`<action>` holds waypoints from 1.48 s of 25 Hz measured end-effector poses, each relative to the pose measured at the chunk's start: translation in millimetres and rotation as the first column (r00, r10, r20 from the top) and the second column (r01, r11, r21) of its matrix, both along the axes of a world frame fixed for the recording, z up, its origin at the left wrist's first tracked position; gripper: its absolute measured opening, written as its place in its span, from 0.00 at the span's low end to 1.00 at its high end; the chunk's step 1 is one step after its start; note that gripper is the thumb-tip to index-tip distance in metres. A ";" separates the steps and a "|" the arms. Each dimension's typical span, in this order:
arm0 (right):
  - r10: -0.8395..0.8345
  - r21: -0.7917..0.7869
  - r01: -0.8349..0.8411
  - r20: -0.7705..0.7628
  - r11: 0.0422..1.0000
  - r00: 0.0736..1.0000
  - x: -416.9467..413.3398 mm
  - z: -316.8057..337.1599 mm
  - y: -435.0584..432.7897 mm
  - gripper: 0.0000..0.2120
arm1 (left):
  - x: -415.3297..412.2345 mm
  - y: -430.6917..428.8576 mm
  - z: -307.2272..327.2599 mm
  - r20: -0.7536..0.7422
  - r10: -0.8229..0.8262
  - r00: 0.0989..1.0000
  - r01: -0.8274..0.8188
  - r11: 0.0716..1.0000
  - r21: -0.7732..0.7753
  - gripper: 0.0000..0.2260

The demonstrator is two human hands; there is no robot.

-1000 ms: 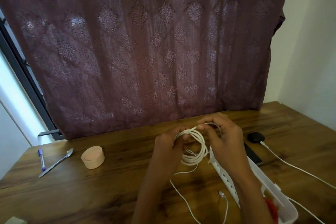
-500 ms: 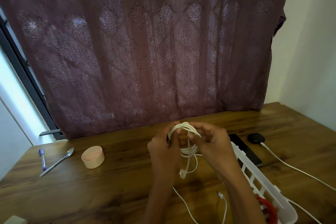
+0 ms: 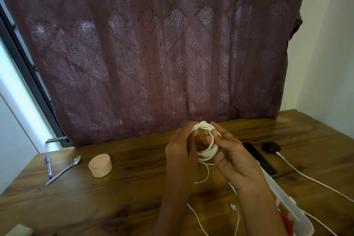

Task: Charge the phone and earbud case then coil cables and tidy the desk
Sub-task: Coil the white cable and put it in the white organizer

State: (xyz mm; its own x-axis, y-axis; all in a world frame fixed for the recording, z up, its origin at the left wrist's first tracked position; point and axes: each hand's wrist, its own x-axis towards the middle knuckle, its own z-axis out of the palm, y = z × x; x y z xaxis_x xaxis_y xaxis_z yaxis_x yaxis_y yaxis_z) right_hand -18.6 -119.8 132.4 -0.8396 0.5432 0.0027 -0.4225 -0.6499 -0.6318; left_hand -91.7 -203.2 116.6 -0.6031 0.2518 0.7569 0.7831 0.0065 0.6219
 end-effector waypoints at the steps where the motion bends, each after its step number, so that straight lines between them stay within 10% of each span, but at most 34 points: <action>1: -0.023 0.039 0.023 0.014 0.999 1.000 -1.0 -0.7 -0.9 0.24 | -0.6 2.3 0.2 0.021 0.004 1.000 -0.004 1.000 0.003 0.12; 6: -0.518 0.588 0.357 0.127 0.726 0.846 2.7 -1.7 -6.7 0.17 | -1.9 6.8 4.6 0.109 0.061 0.992 -0.072 0.992 0.105 0.10; 10: -0.515 0.842 0.169 0.144 0.512 0.845 2.2 3.0 -16.1 0.06 | -3.7 7.3 5.0 0.146 0.085 0.986 -0.106 0.984 0.141 0.10; 12: -0.513 0.862 0.115 0.183 0.494 0.839 0.1 2.3 -17.1 0.08 | -4.5 5.4 2.7 0.127 0.077 0.989 -0.094 0.987 0.130 0.10; 15: -0.383 0.608 0.114 0.334 0.786 0.861 -3.7 4.0 -15.5 0.11 | -10.8 1.1 -2.0 0.038 0.094 0.995 -0.097 0.992 0.083 0.10; 18: -0.313 0.484 0.113 0.356 0.868 0.881 -1.8 6.1 -11.9 0.10 | -16.3 -0.9 -5.3 0.012 0.086 0.996 -0.086 0.994 0.062 0.10; 24: -0.541 0.833 0.190 0.148 0.520 0.828 6.0 0.1 -0.8 0.08 | -21.1 -9.9 -7.7 0.214 -0.092 0.973 0.102 0.994 -0.037 0.09; 29: -0.539 0.922 0.159 0.063 0.354 0.840 7.3 -2.0 1.4 0.07 | -22.3 -13.0 8.5 0.090 -0.282 0.955 0.295 0.925 -0.239 0.14; 34: -0.709 0.966 0.208 -0.039 0.153 0.704 7.9 -12.1 15.2 0.08 | -19.4 -9.7 2.6 0.446 -0.227 0.866 0.238 0.971 0.032 0.08; 37: -0.752 0.949 0.251 -0.025 0.188 0.659 1.5 -21.3 12.4 0.05 | -11.8 -5.8 2.0 0.521 -0.301 0.799 0.275 0.953 0.129 0.08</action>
